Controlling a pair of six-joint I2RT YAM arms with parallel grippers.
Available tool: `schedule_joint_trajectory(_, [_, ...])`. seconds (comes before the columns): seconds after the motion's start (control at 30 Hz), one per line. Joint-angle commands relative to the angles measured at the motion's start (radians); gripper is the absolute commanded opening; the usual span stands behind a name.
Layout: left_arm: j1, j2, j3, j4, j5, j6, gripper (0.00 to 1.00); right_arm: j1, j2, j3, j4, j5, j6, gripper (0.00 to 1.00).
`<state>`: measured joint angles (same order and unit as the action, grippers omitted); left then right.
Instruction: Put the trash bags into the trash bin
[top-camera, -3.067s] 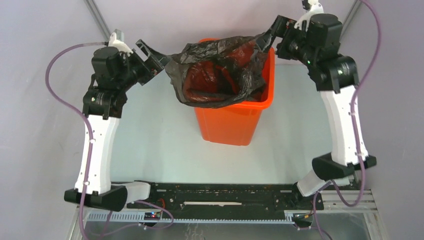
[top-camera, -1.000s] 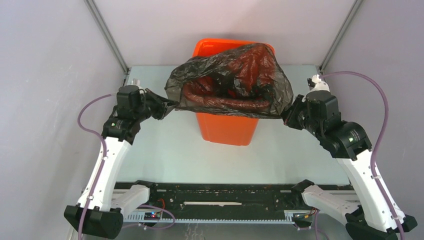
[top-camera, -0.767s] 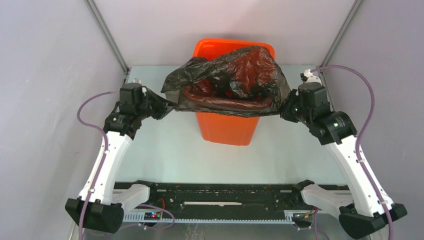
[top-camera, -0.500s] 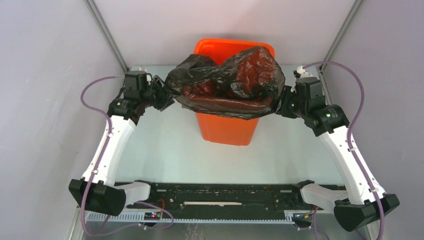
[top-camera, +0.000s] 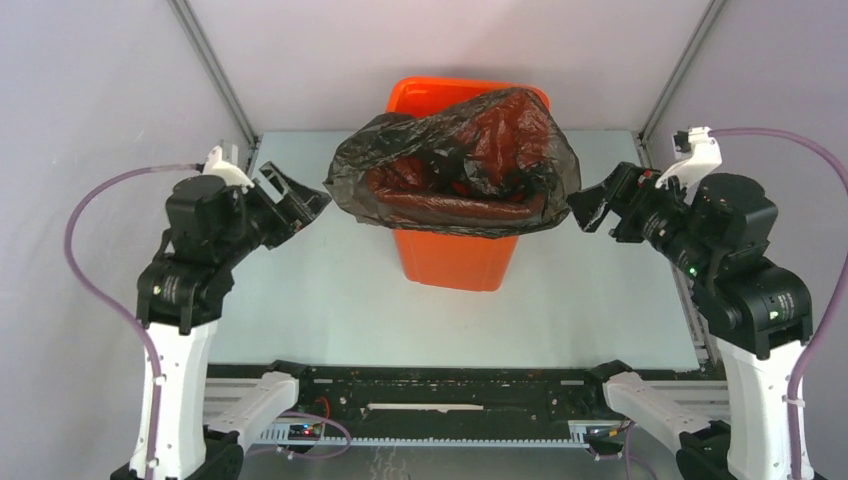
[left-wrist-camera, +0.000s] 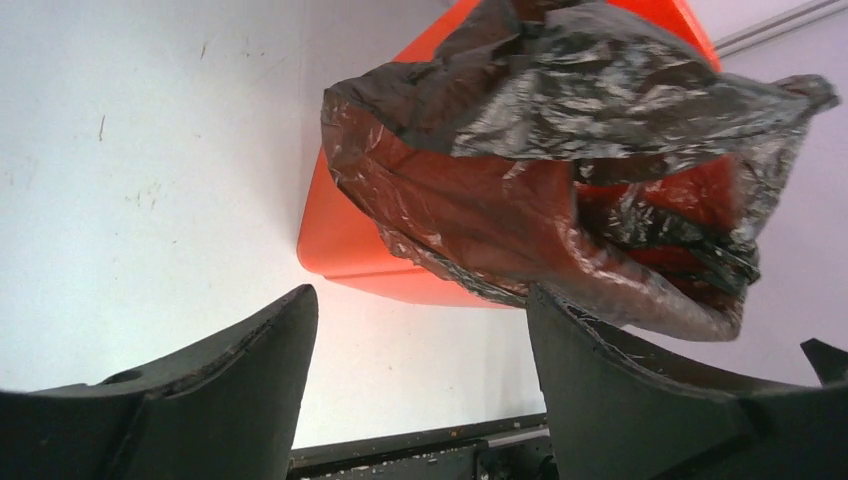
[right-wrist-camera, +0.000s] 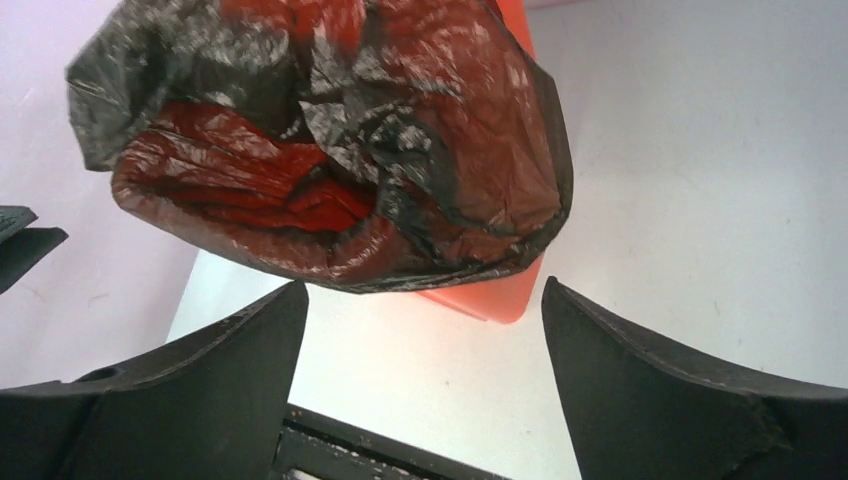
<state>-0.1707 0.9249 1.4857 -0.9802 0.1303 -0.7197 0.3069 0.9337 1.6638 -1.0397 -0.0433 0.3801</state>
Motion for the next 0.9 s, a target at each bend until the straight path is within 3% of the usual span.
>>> schedule_joint_trajectory(0.0, [0.0, -0.018, 0.101, -0.041, -0.015, 0.058, 0.82, -0.016, 0.089, 0.066, 0.023, -0.041, -0.055, 0.97])
schedule_joint_trajectory(0.07, [-0.002, -0.014, 0.115, 0.028, -0.032, 0.079, 0.83, -0.039, 0.143, 0.099, 0.084, -0.076, -0.074, 0.97])
schedule_joint_trajectory(0.17, [-0.029, 0.016, 0.075, 0.192, -0.061, 0.132, 0.96, -0.118, 0.22, 0.093, 0.215, -0.209, -0.066, 0.96])
schedule_joint_trajectory(0.27, [-0.061, 0.074, 0.092, 0.312, -0.027, 0.21, 0.97, -0.209, 0.279, 0.061, 0.349, -0.419, -0.033, 0.94])
schedule_joint_trajectory(0.4, [-0.082, 0.152, 0.189, 0.323, 0.058, 0.368, 0.97, -0.295, 0.323, -0.003, 0.534, -0.661, 0.006, 0.93])
schedule_joint_trajectory(0.57, [-0.1, 0.207, 0.198, 0.318, 0.069, 0.481, 0.9, -0.299, 0.373, -0.011, 0.602, -0.697, -0.005, 0.9])
schedule_joint_trajectory(0.67, [-0.099, 0.235, 0.188, 0.324, 0.146, 0.482, 0.83, -0.325, 0.395, -0.013, 0.642, -0.716, 0.036, 0.83])
schedule_joint_trajectory(0.87, [-0.099, 0.236, 0.16, 0.339, 0.217, 0.464, 0.91, -0.326, 0.406, -0.087, 0.803, -0.779, 0.163, 0.77])
